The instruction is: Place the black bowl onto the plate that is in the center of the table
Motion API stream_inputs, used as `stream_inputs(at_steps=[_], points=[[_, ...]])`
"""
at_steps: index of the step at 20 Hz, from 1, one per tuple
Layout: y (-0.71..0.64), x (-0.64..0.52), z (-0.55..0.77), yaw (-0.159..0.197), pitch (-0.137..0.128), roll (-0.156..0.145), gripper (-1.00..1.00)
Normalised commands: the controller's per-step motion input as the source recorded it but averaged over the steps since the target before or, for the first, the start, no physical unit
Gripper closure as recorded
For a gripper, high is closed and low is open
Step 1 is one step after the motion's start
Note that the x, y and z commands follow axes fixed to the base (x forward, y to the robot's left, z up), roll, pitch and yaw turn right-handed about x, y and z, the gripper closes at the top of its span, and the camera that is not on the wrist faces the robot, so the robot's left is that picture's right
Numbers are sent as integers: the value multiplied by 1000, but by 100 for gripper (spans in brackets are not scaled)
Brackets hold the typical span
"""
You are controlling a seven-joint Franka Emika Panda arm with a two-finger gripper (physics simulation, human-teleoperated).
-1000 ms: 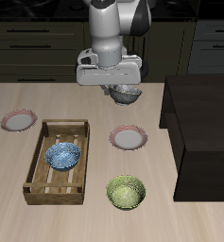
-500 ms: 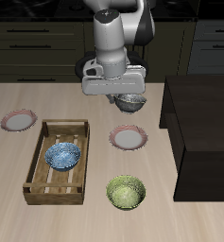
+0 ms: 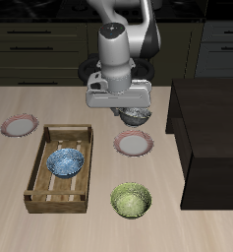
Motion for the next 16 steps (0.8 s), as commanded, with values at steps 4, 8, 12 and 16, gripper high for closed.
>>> stream_inputs(at_steps=[4, 8, 12, 16], points=[[31, 29, -282, 16, 31, 2, 100], [6, 122, -254, 28, 27, -8, 100], [-4, 67, -220, 25, 22, -10, 100], [-40, 89, -129, 17, 12, -38, 100]])
